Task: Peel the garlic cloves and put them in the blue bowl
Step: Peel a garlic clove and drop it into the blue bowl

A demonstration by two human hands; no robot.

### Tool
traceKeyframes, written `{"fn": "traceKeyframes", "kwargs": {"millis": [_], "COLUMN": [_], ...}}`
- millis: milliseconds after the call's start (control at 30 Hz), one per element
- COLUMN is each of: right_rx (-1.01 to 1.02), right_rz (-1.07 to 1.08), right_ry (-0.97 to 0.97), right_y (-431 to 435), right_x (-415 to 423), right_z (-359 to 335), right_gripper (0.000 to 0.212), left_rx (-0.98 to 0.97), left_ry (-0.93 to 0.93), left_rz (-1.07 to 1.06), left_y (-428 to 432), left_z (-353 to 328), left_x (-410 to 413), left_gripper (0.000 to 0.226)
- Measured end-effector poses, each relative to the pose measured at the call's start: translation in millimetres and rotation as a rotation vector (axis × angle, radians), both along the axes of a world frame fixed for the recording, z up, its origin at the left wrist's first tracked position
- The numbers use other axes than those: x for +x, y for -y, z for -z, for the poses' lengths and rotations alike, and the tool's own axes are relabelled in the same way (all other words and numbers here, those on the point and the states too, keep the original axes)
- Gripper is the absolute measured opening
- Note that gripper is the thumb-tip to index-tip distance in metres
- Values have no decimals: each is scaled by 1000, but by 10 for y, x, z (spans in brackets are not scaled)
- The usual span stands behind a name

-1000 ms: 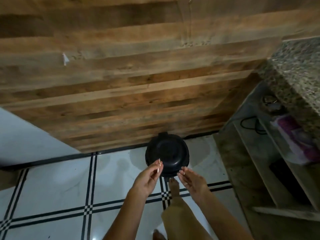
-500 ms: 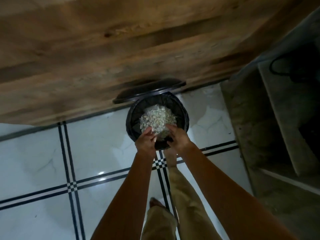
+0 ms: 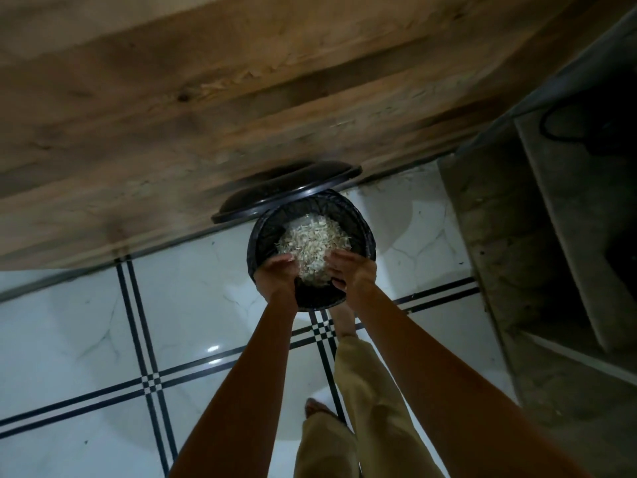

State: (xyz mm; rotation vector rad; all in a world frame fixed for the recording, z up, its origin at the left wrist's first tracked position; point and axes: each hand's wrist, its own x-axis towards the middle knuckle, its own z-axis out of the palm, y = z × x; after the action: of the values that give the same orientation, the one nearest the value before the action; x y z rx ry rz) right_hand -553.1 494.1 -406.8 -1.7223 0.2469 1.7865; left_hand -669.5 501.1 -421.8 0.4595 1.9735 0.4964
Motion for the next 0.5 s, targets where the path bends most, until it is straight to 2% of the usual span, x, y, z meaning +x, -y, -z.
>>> {"fn": "traceKeyframes", "kwargs": {"millis": [100, 200, 333, 500], "right_rx": [49, 155, 286, 320], "right_rz": [-204, -241, -86, 118], "right_ry": [223, 249, 189, 447], "right_y": [5, 196, 790, 2039], "right_x": [-23, 64, 451, 1070], "right_z": [-265, -689, -1600, -2779], "right_gripper": [22, 25, 17, 21], "left_rx": [94, 133, 234, 312], "left_ry": [2, 90, 172, 335], "left_rz": [116, 205, 338, 684], "left_y": [129, 299, 641, 1417], "left_z": [-291, -676, -1475, -2663], "left_x": [18, 70, 265, 994], "left_gripper": [24, 27, 21, 19]}}
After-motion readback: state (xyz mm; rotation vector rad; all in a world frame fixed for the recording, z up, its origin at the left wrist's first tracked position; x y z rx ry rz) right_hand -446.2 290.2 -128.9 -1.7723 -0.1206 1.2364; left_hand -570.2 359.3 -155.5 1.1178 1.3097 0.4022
